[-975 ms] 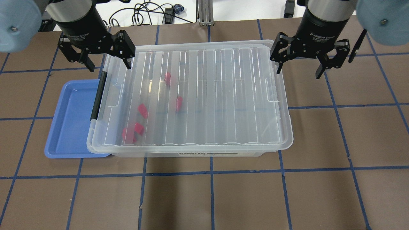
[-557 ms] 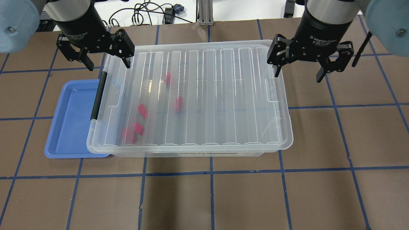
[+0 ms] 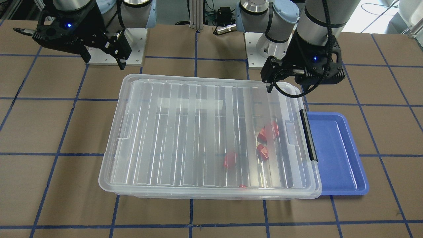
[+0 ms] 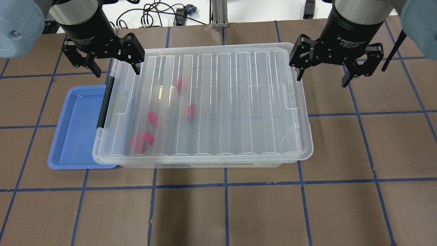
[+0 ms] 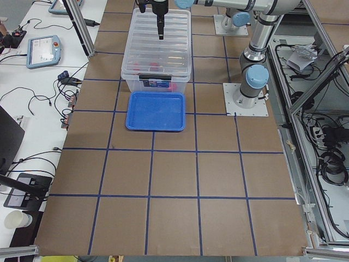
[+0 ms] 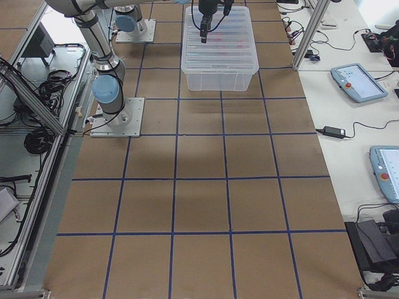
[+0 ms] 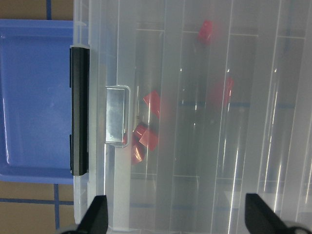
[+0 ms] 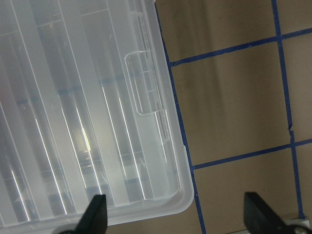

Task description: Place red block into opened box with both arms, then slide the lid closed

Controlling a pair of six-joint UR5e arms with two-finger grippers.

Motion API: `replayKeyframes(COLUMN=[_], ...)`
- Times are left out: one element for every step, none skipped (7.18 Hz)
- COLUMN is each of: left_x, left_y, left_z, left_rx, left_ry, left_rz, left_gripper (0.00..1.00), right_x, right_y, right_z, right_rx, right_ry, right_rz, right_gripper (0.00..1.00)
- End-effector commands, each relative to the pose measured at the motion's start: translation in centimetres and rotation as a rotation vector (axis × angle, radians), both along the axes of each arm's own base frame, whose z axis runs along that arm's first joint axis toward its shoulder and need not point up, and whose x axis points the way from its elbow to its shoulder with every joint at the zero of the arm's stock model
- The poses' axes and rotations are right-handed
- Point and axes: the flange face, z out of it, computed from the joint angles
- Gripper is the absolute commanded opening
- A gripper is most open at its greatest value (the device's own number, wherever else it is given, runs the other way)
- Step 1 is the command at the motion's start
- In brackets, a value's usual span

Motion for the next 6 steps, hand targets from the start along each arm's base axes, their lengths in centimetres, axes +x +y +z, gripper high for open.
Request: replayKeyframes(left_x=[0.07, 0.05, -0.03, 0.06, 0.05, -0.03], left_y=[0.17, -0.10, -0.07, 0.37, 0.16, -0.14], left_z=[0.67, 1.13, 0.68, 1.14, 0.83, 0.30], left_rx=[-0.023, -0.034, -0.025, -0.032, -0.026, -0.017], left_ry=[0.000, 0.002, 0.002, 0.002, 0.002, 0.002], left_rz=[0.002, 0.000, -0.001, 0.000, 0.000, 0.000], left_gripper=[1.00, 1.00, 1.00, 1.00, 1.00, 1.00], right_x=[-0.09, -0.10, -0.07, 0.07, -0.10, -0.03], right_y=[-0.12, -0.12, -0.16, -0.09, -0.11, -0.09], right_z=[0.40, 0.40, 0.50, 0.42, 0.38, 0.32], right_rx=[-0.011, -0.011, -0.016, -0.013, -0.010, -0.010], right_ry=[-0.005, -0.004, -0.007, -0.007, -0.004, -0.004], right_rz=[-0.001, -0.001, -0.001, 0.000, -0.001, 0.000], right_gripper=[1.00, 1.00, 1.00, 1.00, 1.00, 1.00])
